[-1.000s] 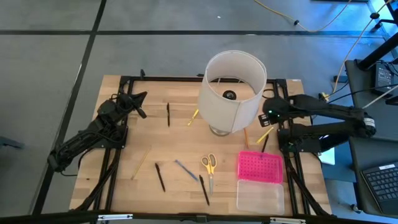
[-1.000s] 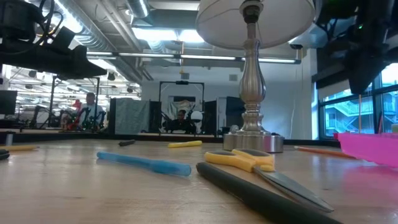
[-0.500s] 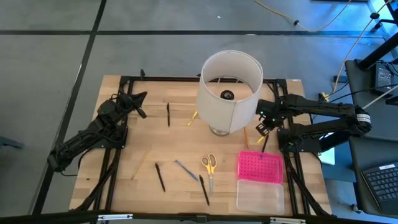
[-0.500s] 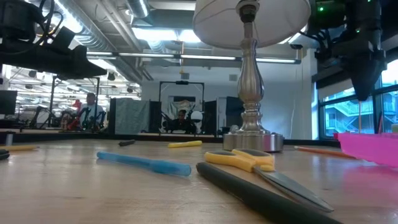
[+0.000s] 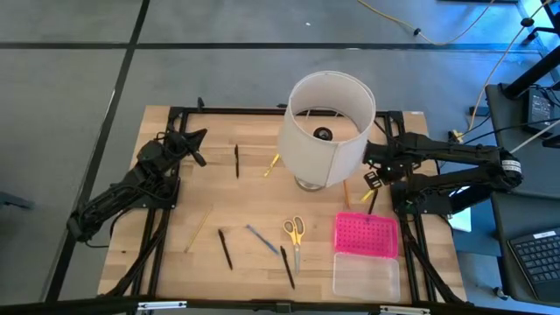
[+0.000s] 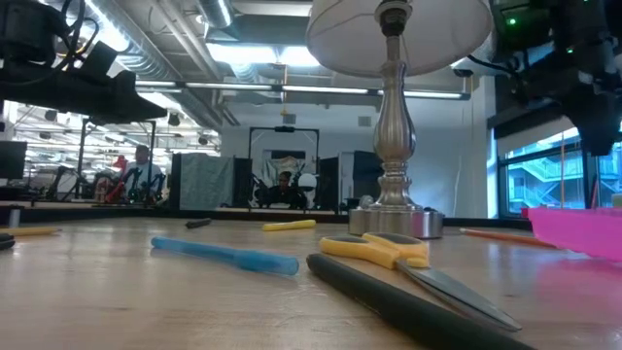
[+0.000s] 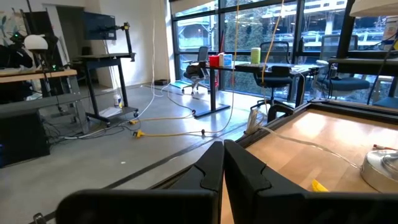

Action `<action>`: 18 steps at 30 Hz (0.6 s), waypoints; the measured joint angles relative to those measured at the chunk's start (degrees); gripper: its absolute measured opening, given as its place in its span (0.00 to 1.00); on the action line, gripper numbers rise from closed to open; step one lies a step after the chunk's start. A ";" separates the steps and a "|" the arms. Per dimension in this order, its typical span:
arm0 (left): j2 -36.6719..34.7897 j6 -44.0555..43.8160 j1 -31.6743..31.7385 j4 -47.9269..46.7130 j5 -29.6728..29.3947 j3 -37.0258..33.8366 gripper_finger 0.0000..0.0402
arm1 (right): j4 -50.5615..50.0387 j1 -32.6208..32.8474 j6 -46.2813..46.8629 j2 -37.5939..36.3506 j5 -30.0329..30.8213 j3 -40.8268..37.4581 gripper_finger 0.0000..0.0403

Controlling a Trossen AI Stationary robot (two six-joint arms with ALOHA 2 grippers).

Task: Pick & place school supplies into a supply box
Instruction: Put the yellow pen into the supply box

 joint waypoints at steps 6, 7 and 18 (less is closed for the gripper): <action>-0.02 0.01 0.01 0.00 0.00 0.02 0.02 | -0.53 0.00 -3.59 -0.03 5.89 -0.02 0.38; -0.02 0.00 0.01 0.00 0.00 0.01 0.02 | -0.34 0.00 -5.58 -0.03 6.38 -0.02 0.41; -0.01 0.00 0.01 0.00 -0.01 0.02 0.02 | 0.34 0.06 -4.08 -0.03 5.96 -0.02 0.57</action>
